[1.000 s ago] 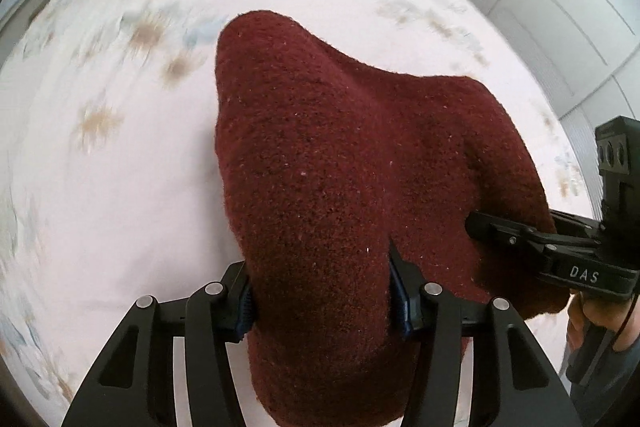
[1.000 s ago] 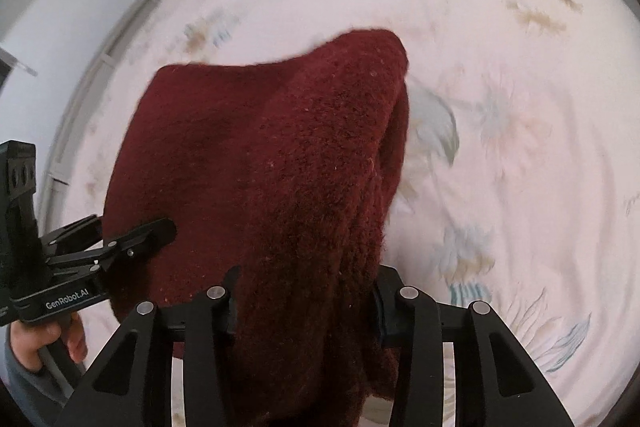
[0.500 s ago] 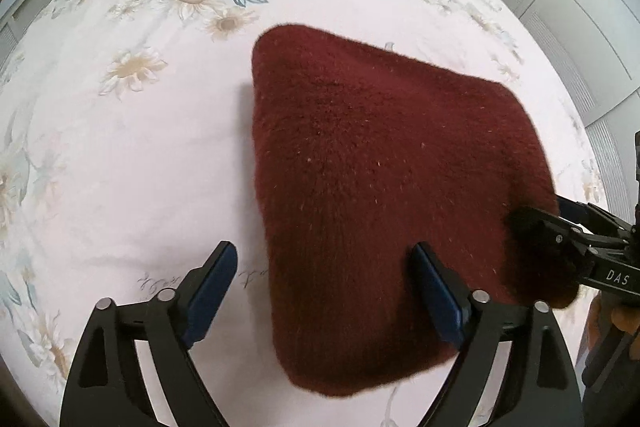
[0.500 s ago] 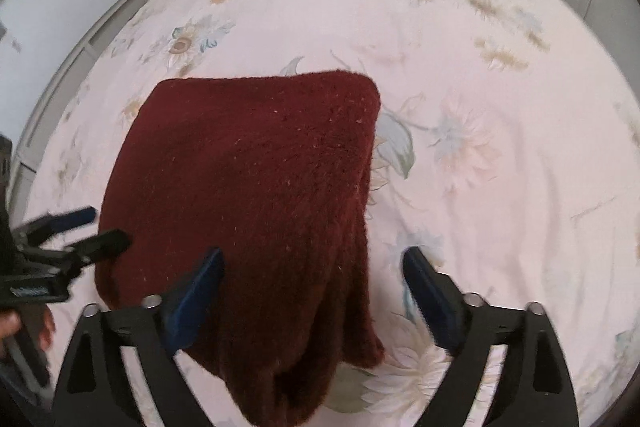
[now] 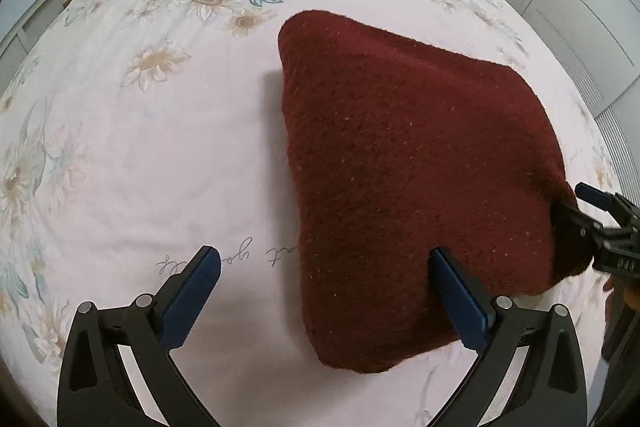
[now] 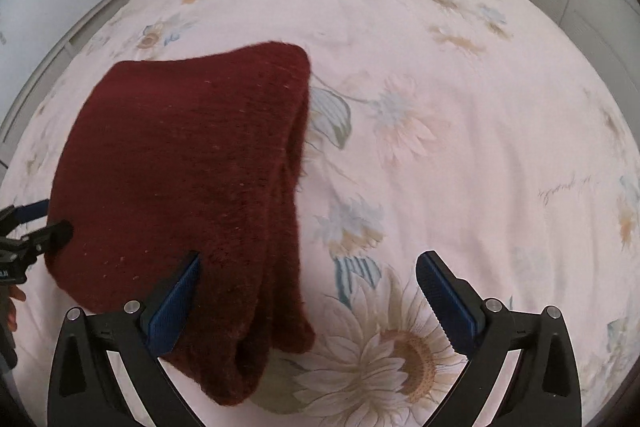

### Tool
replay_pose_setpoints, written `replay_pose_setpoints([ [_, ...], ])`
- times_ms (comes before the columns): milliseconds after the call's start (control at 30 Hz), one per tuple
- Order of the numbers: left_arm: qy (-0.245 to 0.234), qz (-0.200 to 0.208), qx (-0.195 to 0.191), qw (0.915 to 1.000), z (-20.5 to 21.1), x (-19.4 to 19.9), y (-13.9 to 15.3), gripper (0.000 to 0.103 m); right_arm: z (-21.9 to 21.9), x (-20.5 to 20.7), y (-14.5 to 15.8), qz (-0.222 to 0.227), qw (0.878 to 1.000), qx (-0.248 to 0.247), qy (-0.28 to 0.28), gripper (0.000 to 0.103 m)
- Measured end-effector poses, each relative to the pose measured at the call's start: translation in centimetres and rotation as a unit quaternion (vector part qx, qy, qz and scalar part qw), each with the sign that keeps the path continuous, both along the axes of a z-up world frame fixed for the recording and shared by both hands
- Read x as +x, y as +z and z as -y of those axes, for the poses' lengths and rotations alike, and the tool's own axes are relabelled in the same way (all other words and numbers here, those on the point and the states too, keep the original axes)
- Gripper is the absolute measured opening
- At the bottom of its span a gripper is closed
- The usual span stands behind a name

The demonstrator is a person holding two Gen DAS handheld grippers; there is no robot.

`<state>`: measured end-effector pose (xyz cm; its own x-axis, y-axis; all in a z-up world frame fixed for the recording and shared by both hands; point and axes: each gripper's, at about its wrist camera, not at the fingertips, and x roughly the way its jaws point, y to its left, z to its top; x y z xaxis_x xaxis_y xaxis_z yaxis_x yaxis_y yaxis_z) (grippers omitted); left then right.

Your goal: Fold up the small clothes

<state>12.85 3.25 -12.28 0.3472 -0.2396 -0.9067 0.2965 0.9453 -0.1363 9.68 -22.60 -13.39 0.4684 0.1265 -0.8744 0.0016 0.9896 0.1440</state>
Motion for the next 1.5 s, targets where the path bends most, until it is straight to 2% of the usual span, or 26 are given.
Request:
replay_pose_setpoints([
  [133,-0.003,0.005,-0.005,1.0,-0.5,-0.5,-0.8,0.103,-0.2,-0.1,-0.5,0.004,1.0,-0.011,0.003,0.103],
  [300,0.001,0.012,-0.012,0.9998,-0.6,-0.7,0.1,0.102,-0.9,-0.8,1.3,0.012,1.0,-0.018,0.001,0.103],
  [433,0.007,0.036,0.004,0.9993,-0.5,-1.3,2.1,0.102,-1.7,-2.4,4.1,0.032,0.999,-0.03,-0.002,0.103],
  [567,0.014,0.054,0.002,0.9985,-0.7,-3.3,5.0,0.102,-2.3,-4.5,6.9,0.051,0.998,-0.039,0.003,0.103],
  [733,0.026,0.095,0.048,0.9939,-0.9,-7.1,9.0,0.102,-2.4,-8.3,9.8,0.072,0.997,-0.043,0.0,0.103],
  [833,0.031,0.106,0.048,0.9927,-1.2,-9.0,10.5,0.102,-2.4,-10.4,10.8,0.081,0.995,-0.05,-0.008,0.103],
  [1000,0.031,0.112,0.05,0.992,-1.5,-11.4,11.1,0.102,-1.3,-12.8,11.4,0.075,0.996,-0.037,-0.026,0.103],
  [1133,0.042,0.121,0.048,0.9905,-1.6,-12.8,11.0,0.102,-0.7,-14.1,11.6,0.075,0.996,-0.044,-0.036,0.103],
  [1267,0.046,0.119,0.063,0.9899,-1.7,-12.8,10.2,0.102,-0.3,-14.8,11.5,0.073,0.995,-0.047,-0.042,0.103],
  [1500,0.06,0.102,0.055,0.9915,-2.3,-12.9,9.7,0.102,0.2,-15.3,10.8,0.063,0.996,-0.041,-0.045,0.103],
])
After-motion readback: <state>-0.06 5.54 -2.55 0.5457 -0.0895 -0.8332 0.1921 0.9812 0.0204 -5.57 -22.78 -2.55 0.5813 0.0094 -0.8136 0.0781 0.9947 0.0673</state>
